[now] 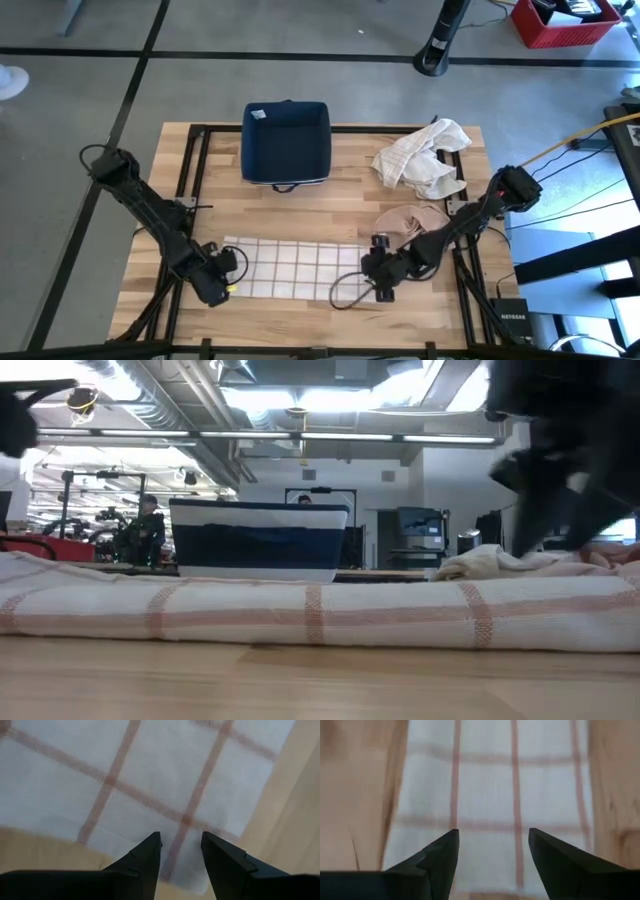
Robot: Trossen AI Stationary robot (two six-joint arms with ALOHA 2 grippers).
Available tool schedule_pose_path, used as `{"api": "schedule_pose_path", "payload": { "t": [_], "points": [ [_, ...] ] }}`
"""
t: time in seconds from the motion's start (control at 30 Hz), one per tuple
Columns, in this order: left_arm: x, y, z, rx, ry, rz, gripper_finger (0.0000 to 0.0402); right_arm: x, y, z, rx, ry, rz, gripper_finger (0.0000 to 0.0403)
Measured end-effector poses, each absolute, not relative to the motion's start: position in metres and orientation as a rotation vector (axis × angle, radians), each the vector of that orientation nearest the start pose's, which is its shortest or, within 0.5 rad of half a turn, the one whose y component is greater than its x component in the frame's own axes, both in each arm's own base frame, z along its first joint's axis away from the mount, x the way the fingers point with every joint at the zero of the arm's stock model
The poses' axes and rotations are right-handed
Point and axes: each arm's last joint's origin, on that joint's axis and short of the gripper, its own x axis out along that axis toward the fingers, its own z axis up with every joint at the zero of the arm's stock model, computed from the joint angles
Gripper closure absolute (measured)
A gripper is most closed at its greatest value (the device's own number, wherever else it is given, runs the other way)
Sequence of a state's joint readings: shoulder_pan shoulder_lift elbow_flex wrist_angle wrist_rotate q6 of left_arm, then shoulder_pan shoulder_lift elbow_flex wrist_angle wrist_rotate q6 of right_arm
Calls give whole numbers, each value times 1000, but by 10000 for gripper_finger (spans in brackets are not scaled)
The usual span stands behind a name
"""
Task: Fold towel
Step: Fold the left white patterned towel
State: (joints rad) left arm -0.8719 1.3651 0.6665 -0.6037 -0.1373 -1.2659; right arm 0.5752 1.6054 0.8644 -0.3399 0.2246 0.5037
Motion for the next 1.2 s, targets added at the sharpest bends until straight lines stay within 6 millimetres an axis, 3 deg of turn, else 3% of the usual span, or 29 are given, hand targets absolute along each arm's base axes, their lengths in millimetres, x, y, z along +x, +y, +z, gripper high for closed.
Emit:
{"api": "schedule_pose_path", "payload": {
  "t": [0.23, 0.4, 0.6, 0.73, 0.87, 1.07, 1.2],
  "points": [
    [128, -166, 142, -486, 1305, 212, 265, 232, 144, 136, -37, 1083, -38, 167],
    [129, -168, 145, -531, 1312, 190, 265, 235, 141, 140, 28, 1129, -9, 171],
    [133, -166, 192, -552, 1268, 139, 265, 232, 148, 169, 329, 1138, 41, 171],
    [140, -159, 226, -481, 991, 134, 265, 231, 158, 176, 559, 1048, -40, 162],
    [161, -151, 235, -264, 724, 159, 265, 224, 163, 163, 775, 969, -196, 148],
    [221, -137, 225, -49, 626, 127, 265, 206, 165, 140, 1042, 835, -347, 142],
    [258, -129, 207, 8, 606, 58, 265, 206, 164, 136, 1148, 744, -375, 143]
  ]
}}
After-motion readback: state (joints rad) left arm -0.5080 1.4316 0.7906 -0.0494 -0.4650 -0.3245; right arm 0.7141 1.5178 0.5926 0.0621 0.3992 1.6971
